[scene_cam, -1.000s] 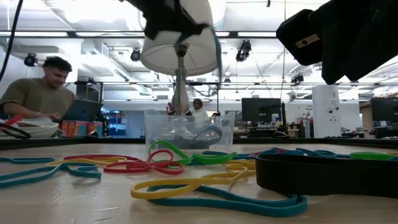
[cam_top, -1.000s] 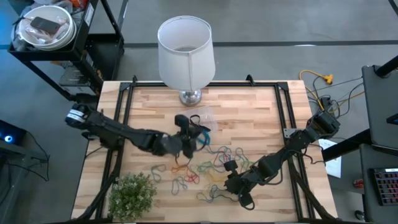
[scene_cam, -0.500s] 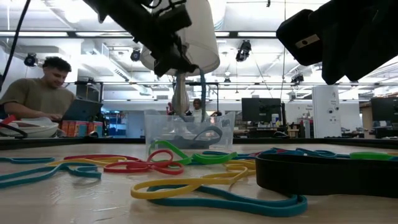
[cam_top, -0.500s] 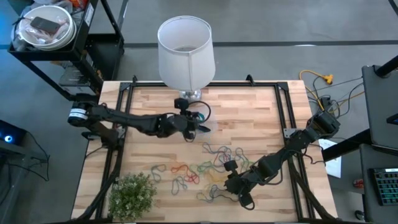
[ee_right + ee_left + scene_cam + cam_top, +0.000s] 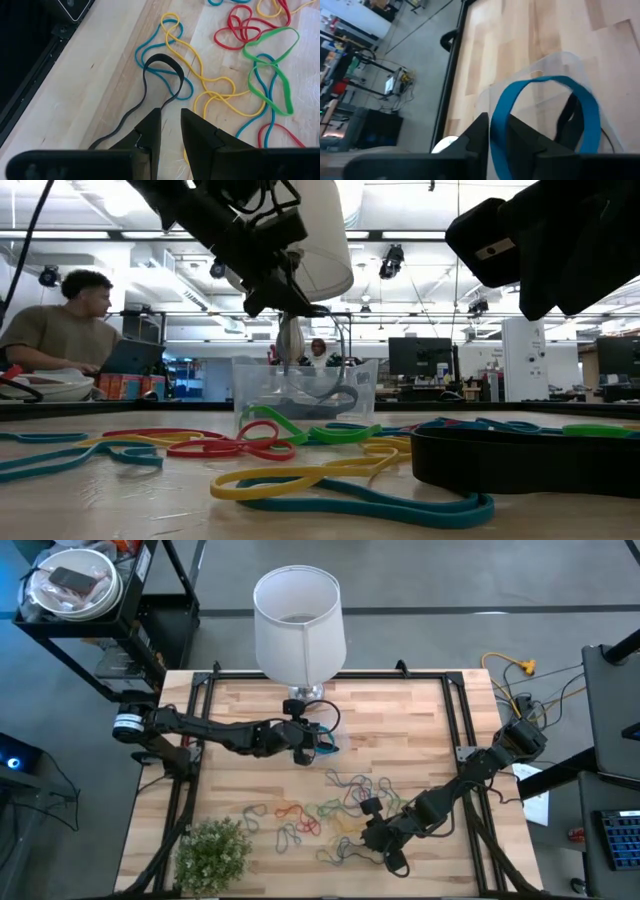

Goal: Pick and place rubber bands into bin
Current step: Put the blue rubber band into the transparent container

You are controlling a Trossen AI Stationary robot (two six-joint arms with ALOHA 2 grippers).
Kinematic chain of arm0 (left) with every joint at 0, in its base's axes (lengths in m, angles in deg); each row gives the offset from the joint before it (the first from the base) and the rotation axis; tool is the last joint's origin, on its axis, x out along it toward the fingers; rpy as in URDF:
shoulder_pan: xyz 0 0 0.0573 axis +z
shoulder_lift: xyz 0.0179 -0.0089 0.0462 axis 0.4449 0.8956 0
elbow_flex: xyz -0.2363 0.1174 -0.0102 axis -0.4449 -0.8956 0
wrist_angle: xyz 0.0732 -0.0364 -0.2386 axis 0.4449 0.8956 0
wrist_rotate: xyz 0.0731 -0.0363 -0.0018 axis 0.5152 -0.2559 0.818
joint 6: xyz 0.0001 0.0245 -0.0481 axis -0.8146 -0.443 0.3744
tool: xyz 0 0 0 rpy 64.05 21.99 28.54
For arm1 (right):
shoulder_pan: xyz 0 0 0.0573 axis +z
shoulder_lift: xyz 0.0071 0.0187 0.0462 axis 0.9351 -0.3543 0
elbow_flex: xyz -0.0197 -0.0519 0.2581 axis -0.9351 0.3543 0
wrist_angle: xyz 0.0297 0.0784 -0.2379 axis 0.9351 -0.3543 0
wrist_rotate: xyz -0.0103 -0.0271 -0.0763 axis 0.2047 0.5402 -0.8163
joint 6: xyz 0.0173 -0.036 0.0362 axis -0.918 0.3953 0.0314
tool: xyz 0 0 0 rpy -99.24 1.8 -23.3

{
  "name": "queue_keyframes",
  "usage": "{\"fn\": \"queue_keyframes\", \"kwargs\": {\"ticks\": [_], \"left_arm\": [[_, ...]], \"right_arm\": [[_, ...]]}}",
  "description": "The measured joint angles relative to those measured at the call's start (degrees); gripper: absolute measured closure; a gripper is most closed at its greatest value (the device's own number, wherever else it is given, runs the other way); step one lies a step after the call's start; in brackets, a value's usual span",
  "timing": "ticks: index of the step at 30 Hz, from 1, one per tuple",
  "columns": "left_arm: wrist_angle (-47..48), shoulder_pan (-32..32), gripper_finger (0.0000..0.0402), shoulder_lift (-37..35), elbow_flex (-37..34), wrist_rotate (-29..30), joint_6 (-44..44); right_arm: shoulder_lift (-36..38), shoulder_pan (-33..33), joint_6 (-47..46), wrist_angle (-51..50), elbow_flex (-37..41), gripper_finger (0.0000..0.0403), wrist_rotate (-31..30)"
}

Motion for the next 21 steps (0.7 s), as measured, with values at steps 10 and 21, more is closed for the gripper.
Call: {"fn": "queue_keyframes", "kwargs": {"ticks": [10,21], "left_arm": [[1.5,0.1,0.0267,0.0,0.0,0.0,2.6],[6.0,0.3,0.025,-0.7,0.2,-0.4,5.2]], "right_arm": [[0.0,0.0,0.0,0.0,0.0,0.0335,0.0],[0.0,0.0,0.0,0.0,0.0,0.0335,0.0]]}}
